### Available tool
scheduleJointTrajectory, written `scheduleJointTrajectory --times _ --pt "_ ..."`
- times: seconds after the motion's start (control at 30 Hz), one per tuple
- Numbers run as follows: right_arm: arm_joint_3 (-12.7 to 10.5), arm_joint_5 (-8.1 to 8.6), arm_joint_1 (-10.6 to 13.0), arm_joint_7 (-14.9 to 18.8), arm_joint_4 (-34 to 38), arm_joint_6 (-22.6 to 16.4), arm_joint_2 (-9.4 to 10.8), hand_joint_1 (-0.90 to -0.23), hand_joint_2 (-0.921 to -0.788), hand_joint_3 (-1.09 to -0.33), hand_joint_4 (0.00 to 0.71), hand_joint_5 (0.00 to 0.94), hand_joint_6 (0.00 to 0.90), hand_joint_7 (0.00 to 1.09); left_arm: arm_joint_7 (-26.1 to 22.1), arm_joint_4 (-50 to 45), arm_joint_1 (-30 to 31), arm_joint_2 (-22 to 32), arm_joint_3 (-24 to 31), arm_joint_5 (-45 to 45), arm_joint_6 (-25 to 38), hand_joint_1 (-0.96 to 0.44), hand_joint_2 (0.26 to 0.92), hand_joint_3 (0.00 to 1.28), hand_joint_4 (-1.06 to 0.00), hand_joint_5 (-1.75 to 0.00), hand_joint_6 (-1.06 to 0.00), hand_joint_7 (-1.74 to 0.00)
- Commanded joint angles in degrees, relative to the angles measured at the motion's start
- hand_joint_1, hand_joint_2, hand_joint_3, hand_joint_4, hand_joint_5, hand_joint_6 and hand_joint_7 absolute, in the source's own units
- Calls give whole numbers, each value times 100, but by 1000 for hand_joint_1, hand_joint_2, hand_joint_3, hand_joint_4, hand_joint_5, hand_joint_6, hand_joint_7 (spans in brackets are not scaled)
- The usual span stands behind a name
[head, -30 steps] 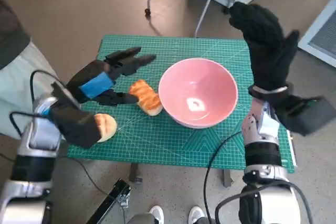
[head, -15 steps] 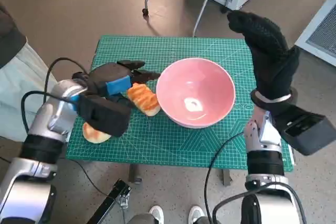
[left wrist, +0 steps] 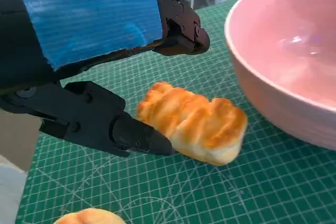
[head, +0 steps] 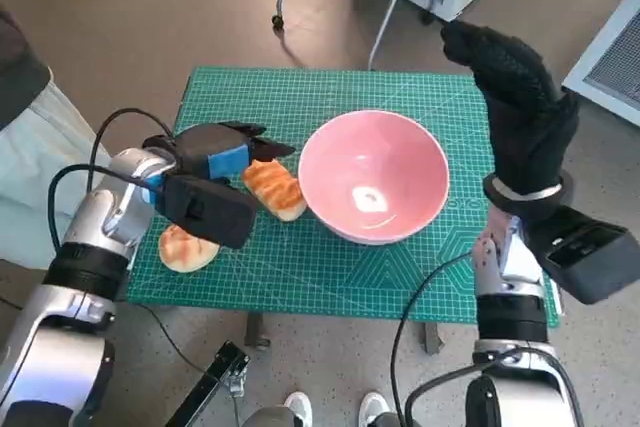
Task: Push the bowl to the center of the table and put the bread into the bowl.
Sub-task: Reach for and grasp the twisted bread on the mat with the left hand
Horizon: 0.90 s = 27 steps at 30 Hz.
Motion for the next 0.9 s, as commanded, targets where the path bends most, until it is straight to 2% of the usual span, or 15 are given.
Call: scheduleJointTrajectory --times 0.03,0.6,0.9 --pt "40 11 127 -24 0 107 -26 -672 -921 -678 393 21 118 858 84 147 -165 -70 -68 40 45 -168 801 0 -264 -3 -430 -39" --pt "33 148 162 10 -14 214 -9 -671 -921 -673 400 24 128 867 390 702 -353 -292 -354 265 151 -156 802 0 -267 -2 -439 -37" --pt "69 114 222 -46 -112 213 19 -667 -921 -674 399 24 121 867 657 1347 -597 -690 -754 588 252 -162 803 1 -295 -13 -474 -54"
